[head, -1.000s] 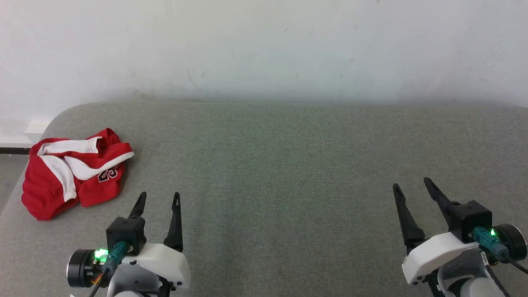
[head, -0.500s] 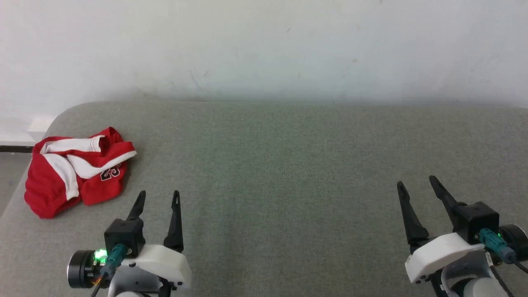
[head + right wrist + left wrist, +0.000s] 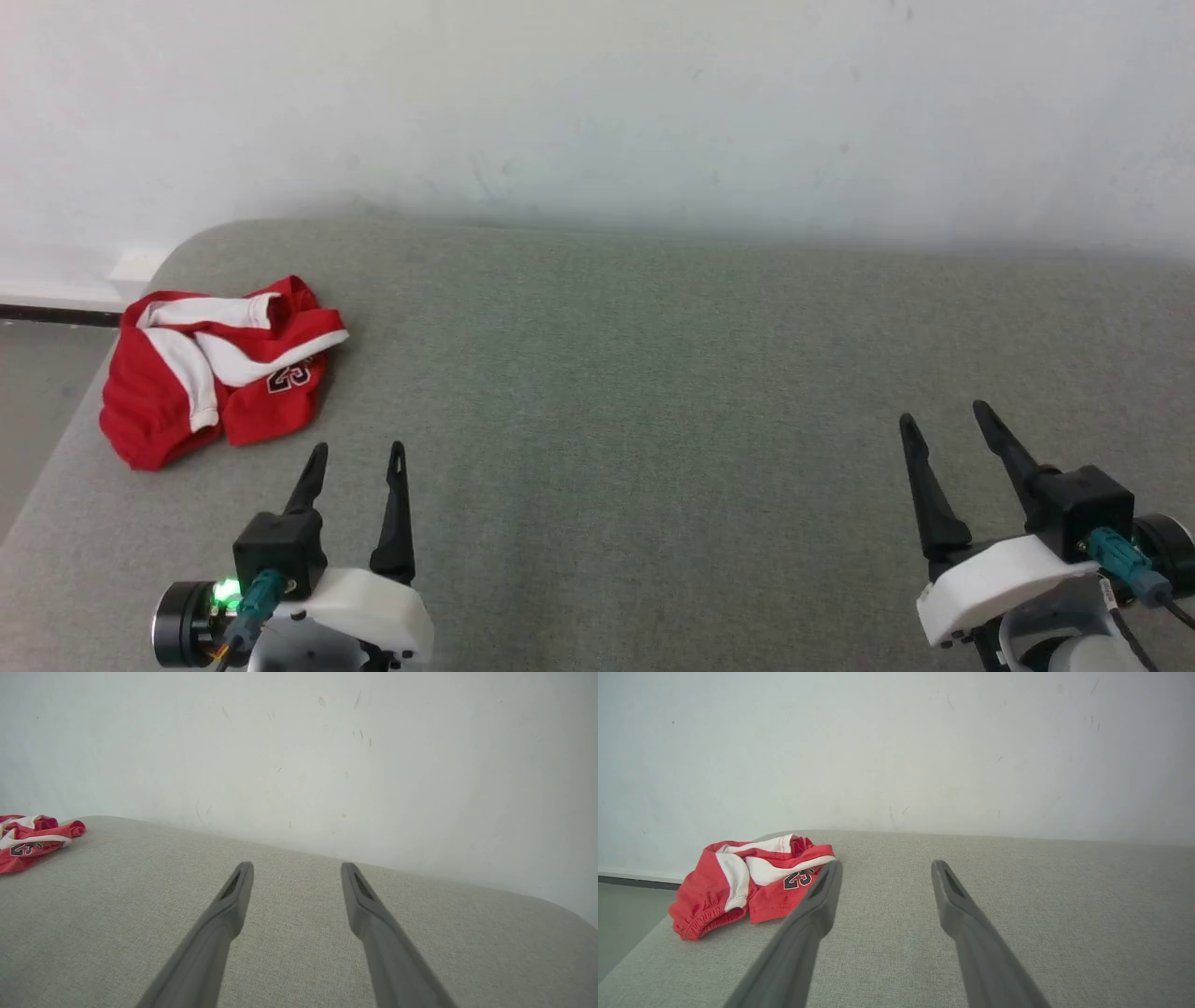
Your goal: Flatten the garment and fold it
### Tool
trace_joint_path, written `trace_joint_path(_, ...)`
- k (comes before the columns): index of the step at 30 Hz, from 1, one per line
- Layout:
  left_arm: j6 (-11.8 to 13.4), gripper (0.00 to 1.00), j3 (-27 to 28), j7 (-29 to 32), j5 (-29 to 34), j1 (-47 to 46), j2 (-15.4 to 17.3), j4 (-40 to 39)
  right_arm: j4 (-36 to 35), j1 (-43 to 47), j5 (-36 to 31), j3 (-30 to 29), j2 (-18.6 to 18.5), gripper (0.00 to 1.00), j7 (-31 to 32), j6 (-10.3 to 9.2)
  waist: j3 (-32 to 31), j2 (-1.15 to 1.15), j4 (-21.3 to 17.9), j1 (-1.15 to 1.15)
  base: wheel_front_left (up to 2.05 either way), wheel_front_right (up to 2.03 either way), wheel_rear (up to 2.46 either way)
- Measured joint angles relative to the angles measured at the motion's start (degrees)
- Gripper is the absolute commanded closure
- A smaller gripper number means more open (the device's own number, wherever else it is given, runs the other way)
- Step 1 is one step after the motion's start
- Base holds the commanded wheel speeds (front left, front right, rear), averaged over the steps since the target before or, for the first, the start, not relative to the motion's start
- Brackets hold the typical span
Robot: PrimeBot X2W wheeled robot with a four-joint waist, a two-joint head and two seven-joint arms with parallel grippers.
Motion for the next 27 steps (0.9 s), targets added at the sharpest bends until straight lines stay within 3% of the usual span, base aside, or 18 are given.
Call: trace_joint_path(27, 0.60, 0.00, 0.10, -3.24, -0.71, 2.45, -0.01, -0.80, 1.41, 1.52, 2.02, 0.92, 0.01, 0.00, -3.15, 0.00, -2.00, 0.00, 10.51, 0.00, 0.00, 0.00, 0.00)
